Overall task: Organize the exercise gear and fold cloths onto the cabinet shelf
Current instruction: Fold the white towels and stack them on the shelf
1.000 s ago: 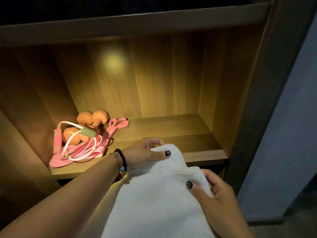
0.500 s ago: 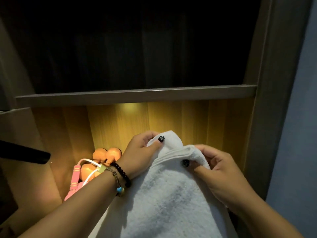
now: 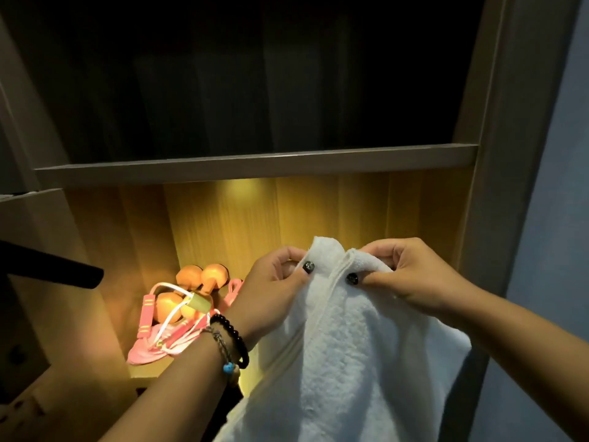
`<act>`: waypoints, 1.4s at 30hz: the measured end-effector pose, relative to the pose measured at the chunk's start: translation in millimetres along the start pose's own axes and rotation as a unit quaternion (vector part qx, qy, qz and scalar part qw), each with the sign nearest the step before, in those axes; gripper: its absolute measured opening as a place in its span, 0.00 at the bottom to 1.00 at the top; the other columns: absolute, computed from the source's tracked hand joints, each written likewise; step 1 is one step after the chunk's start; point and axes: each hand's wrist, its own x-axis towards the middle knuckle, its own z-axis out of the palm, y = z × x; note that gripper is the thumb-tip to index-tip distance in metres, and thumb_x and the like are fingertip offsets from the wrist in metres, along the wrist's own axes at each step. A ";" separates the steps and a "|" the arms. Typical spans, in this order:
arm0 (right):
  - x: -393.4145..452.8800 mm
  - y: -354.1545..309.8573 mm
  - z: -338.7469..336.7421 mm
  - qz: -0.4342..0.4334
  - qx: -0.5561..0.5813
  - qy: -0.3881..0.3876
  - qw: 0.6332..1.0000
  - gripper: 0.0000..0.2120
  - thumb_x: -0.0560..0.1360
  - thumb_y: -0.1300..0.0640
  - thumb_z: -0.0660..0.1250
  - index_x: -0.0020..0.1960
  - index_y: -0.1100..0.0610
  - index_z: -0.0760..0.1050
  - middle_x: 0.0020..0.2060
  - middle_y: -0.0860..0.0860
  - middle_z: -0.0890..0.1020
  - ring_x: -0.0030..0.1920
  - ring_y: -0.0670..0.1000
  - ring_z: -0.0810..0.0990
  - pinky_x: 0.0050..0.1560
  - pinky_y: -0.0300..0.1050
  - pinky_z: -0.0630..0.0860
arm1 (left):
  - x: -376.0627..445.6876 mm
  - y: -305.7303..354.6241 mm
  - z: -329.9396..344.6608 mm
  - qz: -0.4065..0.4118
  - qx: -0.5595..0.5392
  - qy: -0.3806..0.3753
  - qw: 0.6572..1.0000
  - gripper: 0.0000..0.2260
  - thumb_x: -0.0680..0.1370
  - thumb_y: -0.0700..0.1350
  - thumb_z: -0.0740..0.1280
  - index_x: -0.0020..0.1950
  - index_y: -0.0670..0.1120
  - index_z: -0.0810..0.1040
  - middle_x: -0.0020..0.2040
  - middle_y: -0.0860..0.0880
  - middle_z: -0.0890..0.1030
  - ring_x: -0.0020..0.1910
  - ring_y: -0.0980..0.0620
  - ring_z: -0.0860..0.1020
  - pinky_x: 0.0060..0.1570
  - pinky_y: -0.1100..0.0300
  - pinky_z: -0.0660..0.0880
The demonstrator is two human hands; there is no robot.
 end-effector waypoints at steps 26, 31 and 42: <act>-11.4 42.1 30.5 0.078 0.027 0.053 0.995 0.06 0.64 0.58 0.78 0.40 0.53 0.83 0.40 0.49 0.84 0.42 0.49 0.82 0.42 0.46 0.79 | -31.8 -48.2 21.8 -0.036 0.011 -0.082 0.996 0.13 0.74 0.47 0.71 0.59 0.51 0.82 0.55 0.51 0.84 0.57 0.49 0.80 0.60 0.46 0.75; -12.3 38.0 38.4 -0.011 -0.078 0.002 0.997 0.07 0.70 0.57 0.74 0.47 0.54 0.82 0.45 0.46 0.82 0.44 0.49 0.81 0.42 0.46 0.81 | -31.8 -52.5 15.1 -0.010 0.084 -0.011 0.996 0.15 0.71 0.34 0.74 0.53 0.49 0.84 0.48 0.53 0.86 0.50 0.52 0.83 0.56 0.48 0.79; -39.4 127.4 3.4 0.161 -0.254 -0.232 0.925 0.21 0.66 0.43 0.77 0.54 0.52 0.80 0.49 0.48 0.83 0.50 0.47 0.81 0.52 0.47 0.80 | -24.1 -27.5 -24.7 0.100 0.013 0.144 0.984 0.17 0.74 0.27 0.66 0.57 0.45 0.80 0.53 0.47 0.83 0.54 0.49 0.81 0.59 0.52 0.77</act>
